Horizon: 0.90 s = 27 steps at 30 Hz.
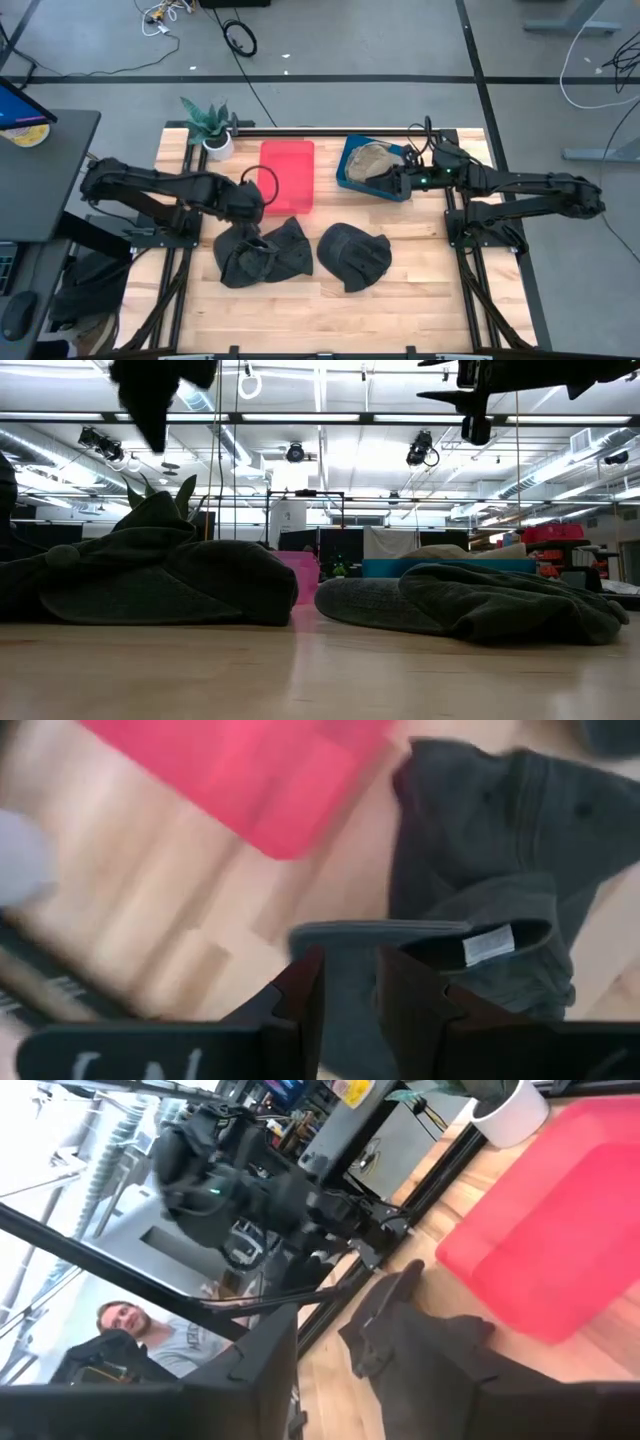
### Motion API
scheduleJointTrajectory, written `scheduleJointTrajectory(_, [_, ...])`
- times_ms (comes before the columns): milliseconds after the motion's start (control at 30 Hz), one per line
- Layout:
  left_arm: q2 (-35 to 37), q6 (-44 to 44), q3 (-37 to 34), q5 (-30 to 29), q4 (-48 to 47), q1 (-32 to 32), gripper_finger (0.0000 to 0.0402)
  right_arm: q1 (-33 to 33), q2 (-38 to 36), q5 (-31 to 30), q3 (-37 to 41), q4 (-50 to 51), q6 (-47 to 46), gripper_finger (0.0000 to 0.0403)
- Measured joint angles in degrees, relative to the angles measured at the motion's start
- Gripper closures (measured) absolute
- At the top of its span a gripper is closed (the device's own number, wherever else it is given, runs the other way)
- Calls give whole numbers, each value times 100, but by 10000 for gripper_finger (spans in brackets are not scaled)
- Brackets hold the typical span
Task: Pick & Place hat
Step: Put the left black cap into the blue bin
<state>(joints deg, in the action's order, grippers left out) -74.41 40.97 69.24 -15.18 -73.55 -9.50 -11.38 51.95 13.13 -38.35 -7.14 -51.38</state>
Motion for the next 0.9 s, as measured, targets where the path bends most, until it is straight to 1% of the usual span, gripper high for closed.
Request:
scheduleJointTrajectory(133, [649, -259, -1218, 442, 1028, 114, 309, 0, 30, 37, 0, -4, -25, 222])
scheduleJointTrajectory(200, [999, -265, -1740, 619, 1334, 237, 313, 0, 29, 39, 0, -29, -28, 220])
scheduleJointTrajectory(300, [1564, -369, -2369, 792, 1876, 415, 322, 0, 30, 39, 0, -17, -41, 219])
scheduleJointTrajectory(400, [2060, -417, -2798, 1008, 2379, 633, 332, 0, 41, 39, 0, -11, -63, 221])
scheduleJointTrajectory(500, [2380, -445, -2987, 1110, 2461, 802, 341, -2, 41, 37, 0, -9, -122, 222])
scheduleJointTrajectory(600, [2535, -721, -3004, 838, 2374, 907, 347, -2, 48, -16, 0, -6, -212, 222])
scheduleJointTrajectory(700, [2590, -858, -3004, 792, 2462, 935, 350, -2, 48, -29, 0, -19, -238, 222])
scheduleJointTrajectory(800, [2577, -803, -3004, 803, 2637, 927, 351, -2, 50, -63, 0, -12, -284, 222])
scheduleJointTrajectory(900, [2570, -465, -3002, 878, 2713, 936, 351, -2, 50, -68, 0, -9, -317, 222])
